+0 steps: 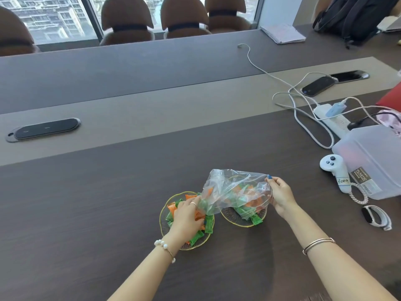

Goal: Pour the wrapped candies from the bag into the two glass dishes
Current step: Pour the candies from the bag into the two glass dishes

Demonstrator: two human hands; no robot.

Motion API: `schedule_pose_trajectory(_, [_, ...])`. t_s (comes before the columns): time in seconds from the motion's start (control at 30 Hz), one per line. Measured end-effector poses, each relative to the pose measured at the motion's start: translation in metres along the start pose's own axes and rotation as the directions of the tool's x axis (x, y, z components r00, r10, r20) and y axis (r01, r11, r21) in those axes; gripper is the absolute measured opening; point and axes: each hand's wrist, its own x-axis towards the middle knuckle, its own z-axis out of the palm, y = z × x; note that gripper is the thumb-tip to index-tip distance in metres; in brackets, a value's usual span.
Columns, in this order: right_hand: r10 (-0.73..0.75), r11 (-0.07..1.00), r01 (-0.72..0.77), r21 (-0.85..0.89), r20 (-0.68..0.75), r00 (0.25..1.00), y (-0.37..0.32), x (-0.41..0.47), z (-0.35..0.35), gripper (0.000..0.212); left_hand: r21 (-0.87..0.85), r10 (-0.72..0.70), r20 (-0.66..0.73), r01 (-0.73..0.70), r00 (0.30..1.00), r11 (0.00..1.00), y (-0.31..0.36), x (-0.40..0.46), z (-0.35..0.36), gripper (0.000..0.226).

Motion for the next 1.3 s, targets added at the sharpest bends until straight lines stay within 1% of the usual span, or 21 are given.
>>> schedule_pose_trajectory(0.1, [0.012, 1.000, -0.012, 0.012, -0.005, 1.000, -0.002, -0.002, 0.001, 0.014, 0.038, 0.059, -0.184, -0.053, 0.981, 0.998, -0.004, 0.002, 0.003, 0.037])
schedule_pose_trajectory(0.13, [0.014, 1.000, -0.014, 0.015, -0.005, 1.000, -0.002, -0.002, 0.002, 0.014, 0.061, 0.084, -0.230, -0.072, 0.969, 0.996, -0.004, 0.003, 0.001, 0.030])
schedule_pose_trajectory(0.2, [0.013, 1.000, -0.013, 0.024, -0.004, 1.000, -0.003, -0.002, 0.002, 0.015, 0.103, 0.123, -0.281, -0.097, 0.952, 0.990, -0.003, 0.004, -0.001, 0.025])
schedule_pose_trajectory(0.27, [0.012, 1.000, -0.012, 0.027, -0.004, 1.000, -0.004, -0.002, 0.002, 0.016, 0.115, 0.132, -0.303, -0.101, 0.944, 0.988, 0.001, 0.004, -0.003, 0.025])
schedule_pose_trajectory(0.3, [0.011, 1.000, -0.011, 0.027, -0.006, 1.000, -0.004, -0.002, 0.002, 0.016, 0.077, 0.119, -0.312, -0.099, 0.943, 0.992, 0.004, 0.004, -0.005, 0.025])
schedule_pose_trajectory(0.37, [0.005, 0.999, -0.004, 0.032, -0.009, 1.000, -0.005, -0.003, 0.001, 0.015, -0.132, 0.052, -0.307, -0.097, 0.950, 0.987, 0.016, -0.001, -0.015, 0.022])
schedule_pose_trajectory(0.43, [-0.004, 1.000, 0.004, 0.028, -0.009, 1.000, -0.006, -0.004, 0.000, 0.016, -0.312, 0.026, -0.254, -0.108, 0.967, 0.944, 0.032, -0.009, -0.028, 0.021])
schedule_pose_trajectory(0.5, [-0.017, 1.000, 0.017, 0.026, -0.004, 1.000, -0.008, -0.005, 0.000, 0.015, -0.414, 0.052, -0.238, -0.150, 0.970, 0.898, 0.050, -0.018, -0.045, 0.025])
schedule_pose_trajectory(0.57, [-0.029, 0.999, 0.029, 0.020, 0.001, 1.000, -0.009, -0.008, -0.001, 0.015, -0.479, 0.101, -0.258, -0.218, 0.961, 0.850, 0.071, -0.024, -0.062, 0.030])
schedule_pose_trajectory(0.7, [-0.036, 0.999, 0.036, 0.002, 0.034, 0.999, -0.010, -0.013, -0.002, 0.014, -0.517, 0.225, -0.294, -0.353, 0.929, 0.780, 0.110, -0.035, -0.086, 0.034])
schedule_pose_trajectory(0.8, [-0.073, 0.997, 0.073, -0.006, 0.054, 0.996, -0.011, -0.013, -0.003, 0.013, -0.530, 0.272, -0.327, -0.415, 0.905, 0.739, 0.126, -0.041, -0.097, 0.035])
schedule_pose_trajectory(0.97, [-0.084, 0.996, 0.080, 0.045, 0.099, 0.992, -0.017, -0.018, -0.001, 0.012, -0.635, 0.280, -0.353, -0.448, 0.893, 0.629, 0.136, -0.045, -0.112, 0.033])
schedule_pose_trajectory(1.07, [-0.089, 0.992, 0.076, 0.100, 0.135, 0.987, -0.024, -0.021, 0.003, 0.012, -0.655, 0.330, -0.364, -0.491, 0.871, 0.575, 0.141, -0.047, -0.119, 0.041])
schedule_pose_trajectory(1.2, [-0.085, 0.987, 0.060, 0.151, 0.163, 0.983, -0.034, -0.024, 0.006, 0.013, -0.651, 0.353, -0.378, -0.517, 0.856, 0.556, 0.147, -0.047, -0.124, 0.043])
schedule_pose_trajectory(1.3, [-0.087, 0.987, 0.062, 0.150, 0.170, 0.982, -0.037, -0.028, 0.004, 0.013, -0.649, 0.357, -0.394, -0.531, 0.847, 0.544, 0.144, -0.049, -0.126, 0.045])
